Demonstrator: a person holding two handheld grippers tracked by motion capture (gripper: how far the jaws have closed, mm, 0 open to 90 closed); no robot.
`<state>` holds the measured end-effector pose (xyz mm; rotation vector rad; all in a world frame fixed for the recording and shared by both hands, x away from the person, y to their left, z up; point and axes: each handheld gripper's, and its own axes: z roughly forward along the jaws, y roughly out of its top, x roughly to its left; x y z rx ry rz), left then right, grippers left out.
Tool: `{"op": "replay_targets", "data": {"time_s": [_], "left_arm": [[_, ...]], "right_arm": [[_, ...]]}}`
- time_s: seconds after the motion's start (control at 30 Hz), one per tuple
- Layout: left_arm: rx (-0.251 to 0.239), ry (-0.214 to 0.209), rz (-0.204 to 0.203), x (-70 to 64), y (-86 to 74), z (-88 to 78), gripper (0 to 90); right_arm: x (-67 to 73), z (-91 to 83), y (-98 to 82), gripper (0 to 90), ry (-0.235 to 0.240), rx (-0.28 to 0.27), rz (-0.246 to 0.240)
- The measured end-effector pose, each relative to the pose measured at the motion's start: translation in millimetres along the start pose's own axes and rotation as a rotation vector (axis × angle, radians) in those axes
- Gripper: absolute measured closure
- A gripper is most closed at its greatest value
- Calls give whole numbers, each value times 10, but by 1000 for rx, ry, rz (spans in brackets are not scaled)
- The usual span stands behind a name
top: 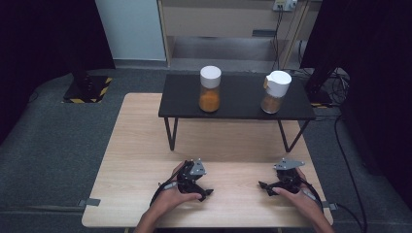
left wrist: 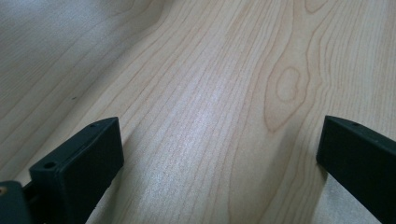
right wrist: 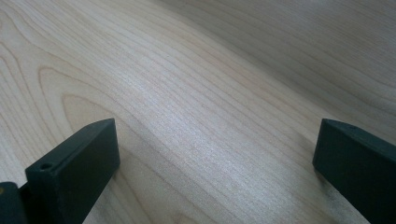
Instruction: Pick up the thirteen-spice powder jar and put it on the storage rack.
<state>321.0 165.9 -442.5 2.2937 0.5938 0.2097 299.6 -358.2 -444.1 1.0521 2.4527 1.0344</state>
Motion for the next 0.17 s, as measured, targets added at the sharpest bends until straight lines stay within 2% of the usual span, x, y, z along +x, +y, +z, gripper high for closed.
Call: {"op": "replay_targets", "data": {"time_s": [0.17], "left_arm": [[0,0,0,0,0,0,0]], "right_arm": [[-37,12,7,11,12,-2,-20]]}}
